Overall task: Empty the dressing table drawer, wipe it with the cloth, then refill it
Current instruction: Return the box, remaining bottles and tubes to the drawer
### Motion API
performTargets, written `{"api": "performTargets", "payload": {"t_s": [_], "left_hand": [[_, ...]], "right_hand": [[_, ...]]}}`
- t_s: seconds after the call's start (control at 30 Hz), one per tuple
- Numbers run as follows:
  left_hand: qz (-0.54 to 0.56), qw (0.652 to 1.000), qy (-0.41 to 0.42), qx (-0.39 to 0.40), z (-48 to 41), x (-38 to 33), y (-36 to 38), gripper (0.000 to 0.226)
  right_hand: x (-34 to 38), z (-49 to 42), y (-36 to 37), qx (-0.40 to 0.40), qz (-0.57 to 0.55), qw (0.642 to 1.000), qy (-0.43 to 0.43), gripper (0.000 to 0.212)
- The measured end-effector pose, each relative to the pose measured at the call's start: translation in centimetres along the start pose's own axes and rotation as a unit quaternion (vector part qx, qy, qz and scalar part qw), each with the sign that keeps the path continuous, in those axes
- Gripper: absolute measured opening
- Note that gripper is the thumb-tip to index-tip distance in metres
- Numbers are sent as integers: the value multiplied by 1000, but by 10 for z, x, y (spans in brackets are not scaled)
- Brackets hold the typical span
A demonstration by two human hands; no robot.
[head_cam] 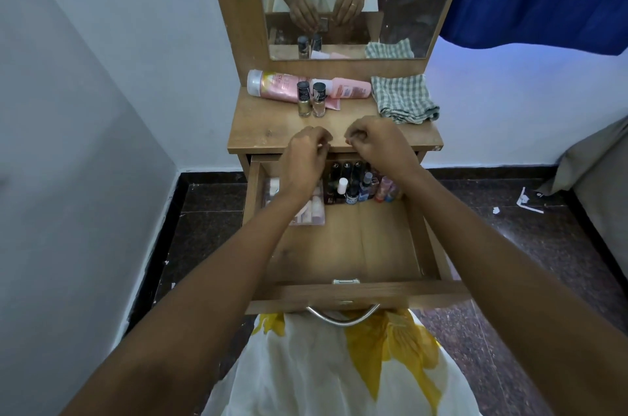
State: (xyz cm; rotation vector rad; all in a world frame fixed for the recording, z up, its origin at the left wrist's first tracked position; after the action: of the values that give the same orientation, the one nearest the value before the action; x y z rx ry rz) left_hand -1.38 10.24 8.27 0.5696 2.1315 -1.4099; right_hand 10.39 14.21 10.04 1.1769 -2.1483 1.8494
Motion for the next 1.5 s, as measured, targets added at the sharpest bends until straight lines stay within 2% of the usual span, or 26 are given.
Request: {"api": "performTargets", "payload": {"t_s": [0.33,0.53,0.73,0.93,1.17,1.33,1.5], "left_hand": [[29,997,-3,-70,-61,8,-33,32],[35,998,-3,-44,-82,14,-25,37],[51,998,-24,-38,-89,22,-15,31],[79,995,-51,-43,-94,24,-16,25],[64,997,-48,-20,-82,15,-20,21],[50,997,-51,-22,-56,7,-24,25],[43,998,-43,17,-28,-7,-24,30]], "right_hand": [[1,-62,-1,-55,-64,995,61,22],[2,-80,11,-38,-96,990,91,37],[8,-87,18,-50,-95,992,67,25],[4,-90,18,-65,-110,989,77,25],[5,-71,5,-70,-134,986,69,22],[10,-47,-6,-50,-128,989,54,25],[14,-18,-15,-45,-110,992,44,24]]}}
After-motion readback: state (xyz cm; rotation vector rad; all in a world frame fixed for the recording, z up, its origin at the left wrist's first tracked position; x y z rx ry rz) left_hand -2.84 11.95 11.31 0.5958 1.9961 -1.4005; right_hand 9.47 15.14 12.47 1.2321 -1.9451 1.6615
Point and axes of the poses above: each hand's wrist, its own z-axis away from the middle knuckle, its own y-axis out of the palm, x = y × z, the point moved 8 cm from there along -z, towards the middle knuckle, and after that the axes turned 1 degree about -y, right-handed, at the moved point
